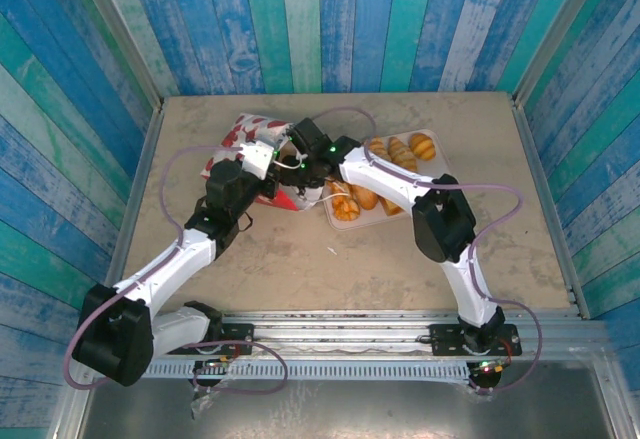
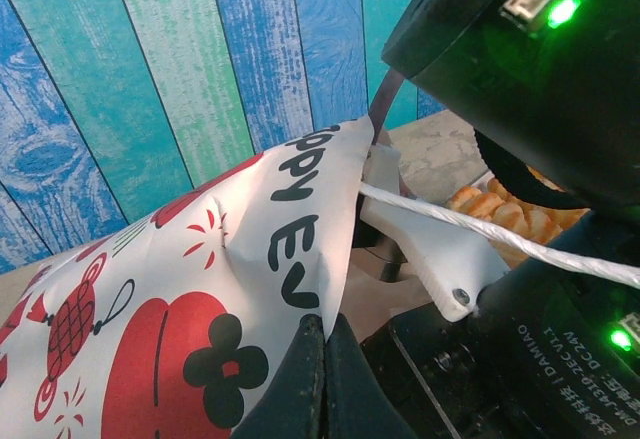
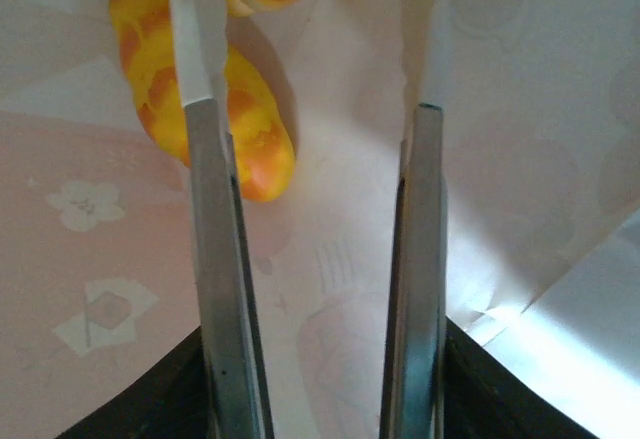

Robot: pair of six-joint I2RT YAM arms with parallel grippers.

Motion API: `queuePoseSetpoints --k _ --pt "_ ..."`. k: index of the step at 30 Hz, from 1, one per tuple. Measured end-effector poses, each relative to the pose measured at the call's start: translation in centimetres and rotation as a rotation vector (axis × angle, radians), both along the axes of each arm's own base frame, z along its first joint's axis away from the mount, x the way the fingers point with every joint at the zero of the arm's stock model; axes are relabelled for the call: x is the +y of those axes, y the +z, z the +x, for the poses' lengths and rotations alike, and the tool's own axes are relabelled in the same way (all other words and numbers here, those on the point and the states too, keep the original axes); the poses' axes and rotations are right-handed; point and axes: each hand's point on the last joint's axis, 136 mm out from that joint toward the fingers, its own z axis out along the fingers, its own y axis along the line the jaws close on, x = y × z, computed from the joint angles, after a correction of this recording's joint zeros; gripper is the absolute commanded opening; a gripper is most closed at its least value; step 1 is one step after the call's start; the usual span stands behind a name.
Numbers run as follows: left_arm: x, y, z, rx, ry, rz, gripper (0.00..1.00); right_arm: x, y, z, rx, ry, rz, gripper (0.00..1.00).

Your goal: Take the fake bread out of the paper bag

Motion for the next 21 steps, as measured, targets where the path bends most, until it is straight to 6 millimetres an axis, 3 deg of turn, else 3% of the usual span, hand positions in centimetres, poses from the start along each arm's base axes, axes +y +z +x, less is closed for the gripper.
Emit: queuePoseSetpoints --k 9,16,21 --pt "0.2 0.0 0.1 0.005 0.007 -0.009 0.04 1.6 0.0 0.3 -0.002 0.063 0.029 0.54" --pt "0.2 -0.2 0.0 0.017 0.009 -0.011 0.04 1.7 -1.2 0.1 0.018 0.089 -0.002 0.27" --pt "0.5 -0.3 0.1 0.004 0.019 0.012 0.04 1.6 -1.4 -0.1 0.02 0.103 -0.008 0.19"
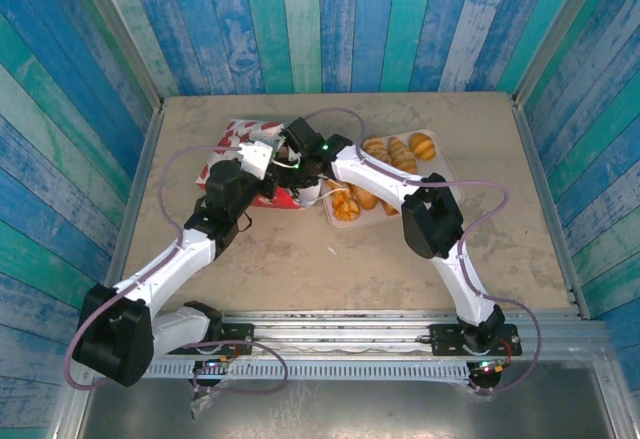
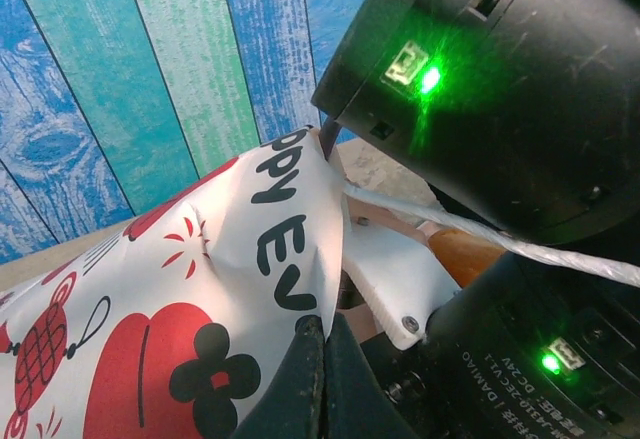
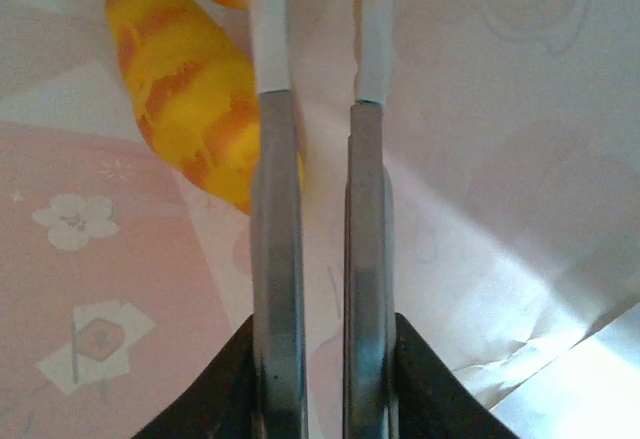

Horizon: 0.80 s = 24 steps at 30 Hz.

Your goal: Take the fake bread out of the paper bag

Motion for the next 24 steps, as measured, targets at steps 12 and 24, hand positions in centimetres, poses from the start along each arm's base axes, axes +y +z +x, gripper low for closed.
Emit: queuePoseSetpoints --k 12,24 --pt "1.7 0.3 -1.7 -0.116 0.043 0.119 0.05 -1.6 0.5 -4.3 0.017 0.051 -0.028 0.01" --pt "1.9 0.6 -1.6 -0.138 0.05 0.138 0.05 -2.1 2.0 -5.8 0.011 0.051 -0.017 0.01"
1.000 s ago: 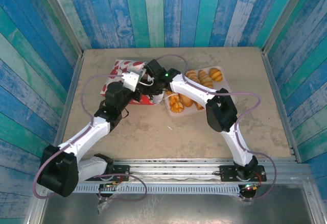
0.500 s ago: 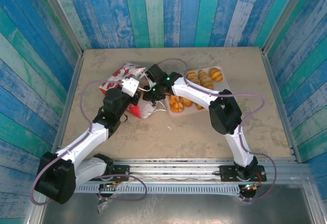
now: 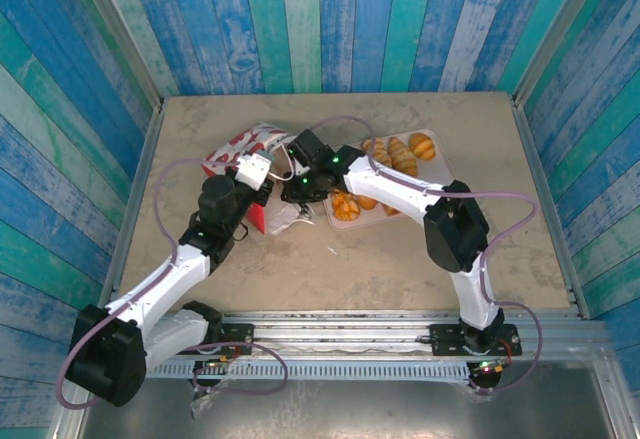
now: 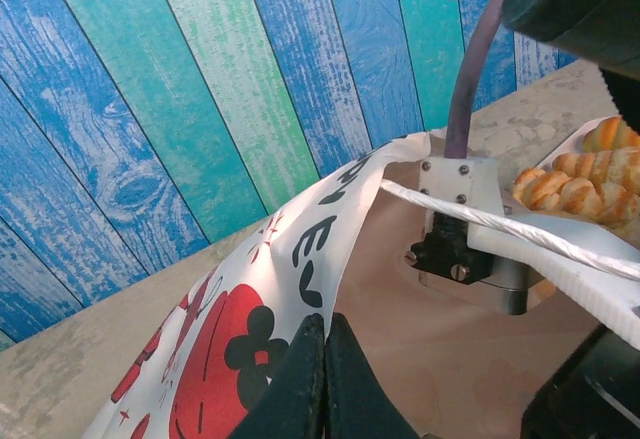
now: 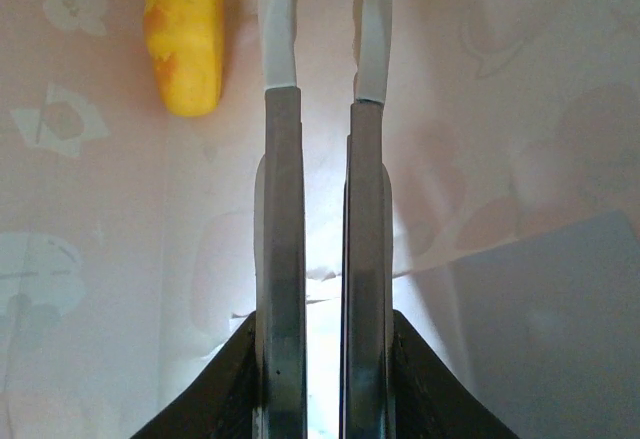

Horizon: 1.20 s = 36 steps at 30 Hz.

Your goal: Take the fake bread out of the paper bag

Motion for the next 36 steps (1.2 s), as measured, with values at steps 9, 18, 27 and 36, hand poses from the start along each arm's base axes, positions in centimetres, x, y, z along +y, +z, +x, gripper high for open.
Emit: queuePoseSetpoints --k 9,18,27,36 --pt "0.2 -0.3 0.6 0.014 0.023 0.004 0.05 -1.6 3.7 -2.0 -0.047 0.017 -0.028 0.01" --pt "0.3 0.8 1.0 0.001 0.043 -0.027 0.05 -4.3 4.7 -4.0 -0.063 0.024 -0.114 0.01" --pt "0.7 0.4 1.7 0.023 0.08 -0.036 0.04 -7.3 6.6 -5.4 -0.101 0.02 -0.163 0.01" --pt "1.2 0.8 3.1 0.039 0.142 -0.059 0.03 -10.3 7.9 -6.9 -0.122 0.008 -0.193 0.01"
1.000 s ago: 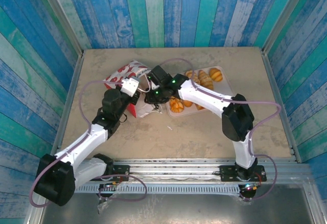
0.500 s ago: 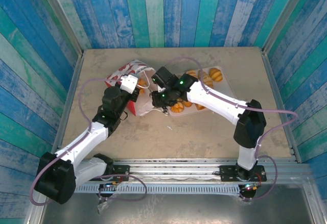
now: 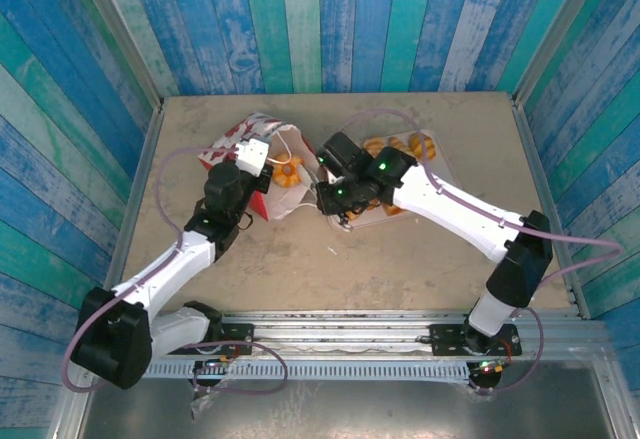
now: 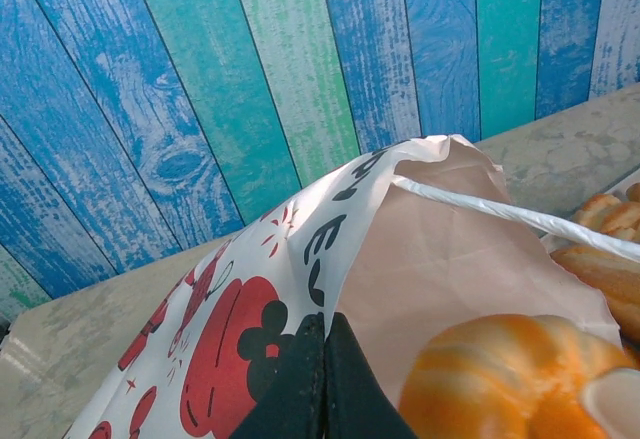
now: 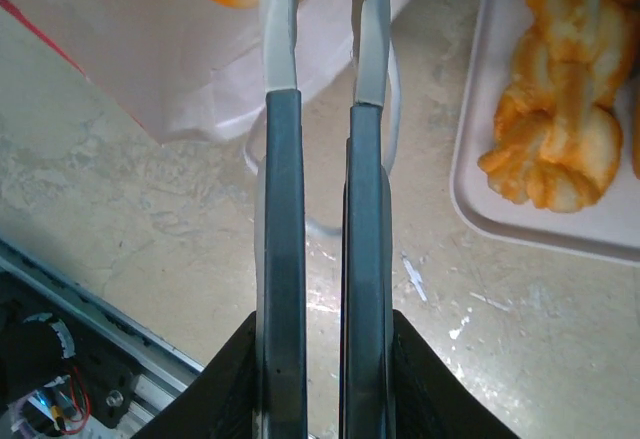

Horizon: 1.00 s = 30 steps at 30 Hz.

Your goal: Take the fake bread out of the paper bag

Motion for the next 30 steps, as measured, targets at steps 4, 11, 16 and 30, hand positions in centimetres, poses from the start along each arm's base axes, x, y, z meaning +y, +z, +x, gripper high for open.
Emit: queuePoseSetpoints --k 4,11,16,30 --pt "-0.1 -0.5 0.4 0.02 0.002 0.005 0.02 -1.6 0.4 -0.8 -0.011 -0.01 -0.014 0.01" --pt "-0.3 -1.3 0.8 0.044 0.002 0.015 0.01 -4.0 3.0 -1.7 -0.078 -0.033 0.018 0.01" --pt "-0.3 -1.2 0.8 0.043 0.005 0.015 0.01 -7.5 5.1 -2.0 -0.145 -0.104 0.048 0.01" --pt "-0.4 -1.3 0.8 0.049 -0.001 0.012 0.02 -24.1 2.7 -0.3 -0.069 -0.568 -0.018 0.01"
